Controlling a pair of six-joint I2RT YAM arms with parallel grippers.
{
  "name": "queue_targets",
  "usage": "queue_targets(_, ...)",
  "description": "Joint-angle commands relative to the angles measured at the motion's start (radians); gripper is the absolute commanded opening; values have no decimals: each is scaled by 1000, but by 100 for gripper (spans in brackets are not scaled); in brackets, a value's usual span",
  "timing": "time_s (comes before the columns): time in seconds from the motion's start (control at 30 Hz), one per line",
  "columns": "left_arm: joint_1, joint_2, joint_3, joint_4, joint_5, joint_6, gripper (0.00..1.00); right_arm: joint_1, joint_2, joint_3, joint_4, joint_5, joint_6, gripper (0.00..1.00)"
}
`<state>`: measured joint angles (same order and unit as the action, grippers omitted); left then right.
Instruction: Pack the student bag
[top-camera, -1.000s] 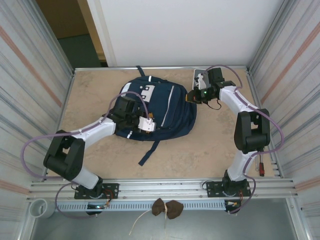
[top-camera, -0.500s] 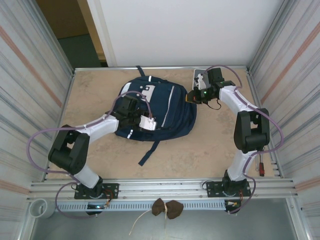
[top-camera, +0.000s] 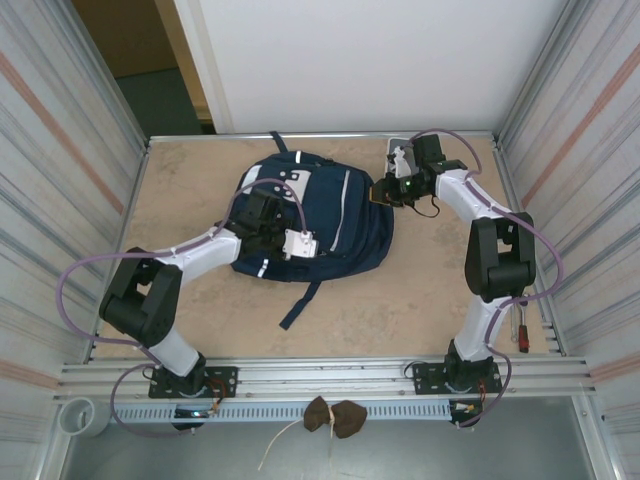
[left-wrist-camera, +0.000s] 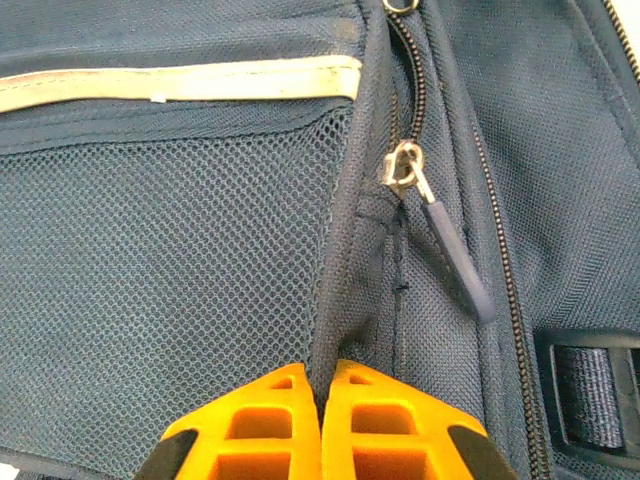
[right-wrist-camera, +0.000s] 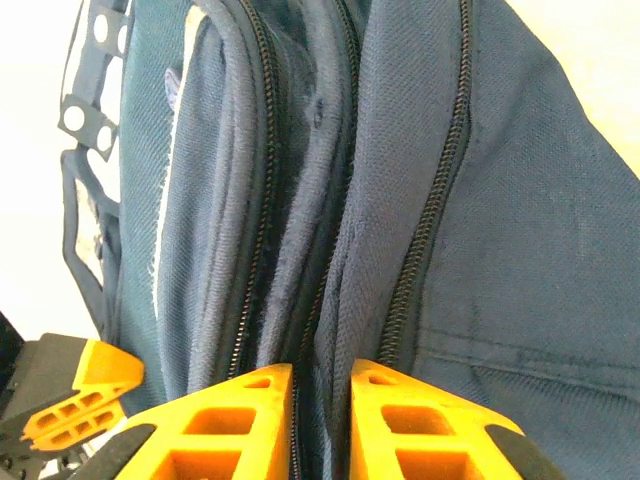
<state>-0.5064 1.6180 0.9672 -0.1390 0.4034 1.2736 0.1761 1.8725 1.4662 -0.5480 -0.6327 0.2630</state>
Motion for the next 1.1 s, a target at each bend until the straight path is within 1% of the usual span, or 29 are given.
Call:
queue_targets(0.0, 2, -7, 39, -100, 35, -108, 0, 7, -33, 45, -27, 51, 15, 31)
queue_targets(0.1, 12, -27, 44, -111, 62, -191, 0, 8, -80, 36, -66, 151, 20, 40)
queue_targets(0.17, 21, -40, 41, -100, 82, -253, 0, 12, -134, 0, -70, 219, 33, 44)
queue_targets(0.33, 43, -62, 26, -66, 149, -384, 0, 54, -332, -166, -4, 366, 68, 49)
queue_targets(0.4, 52, -70, 14, -42, 171, -424, 0, 105, -421, -249, 49, 424, 79, 51)
queue_targets(0.47, 64, -81, 7, -28, 200, -464, 0, 183, -516, -359, 137, 473, 89, 52)
queue_targets(0.6, 77, -90, 5, -5, 253, -525, 0, 358, -625, -527, 338, 516, 112, 54)
queue_targets(0.7, 84, -92, 6, 9, 282, -556, 0, 494, -629, -601, 479, 591, 134, 54)
queue_targets(0.8, 92, -87, 10, 19, 312, -575, 0, 613, -586, -659, 612, 698, 154, 52)
queue_targets(0.93, 95, -86, 15, 22, 323, -577, 0, 711, -504, -688, 720, 853, 216, 51)
queue_targets(1.07, 97, -89, 13, 22, 322, -573, 0, 769, -425, -655, 744, 976, 242, 50)
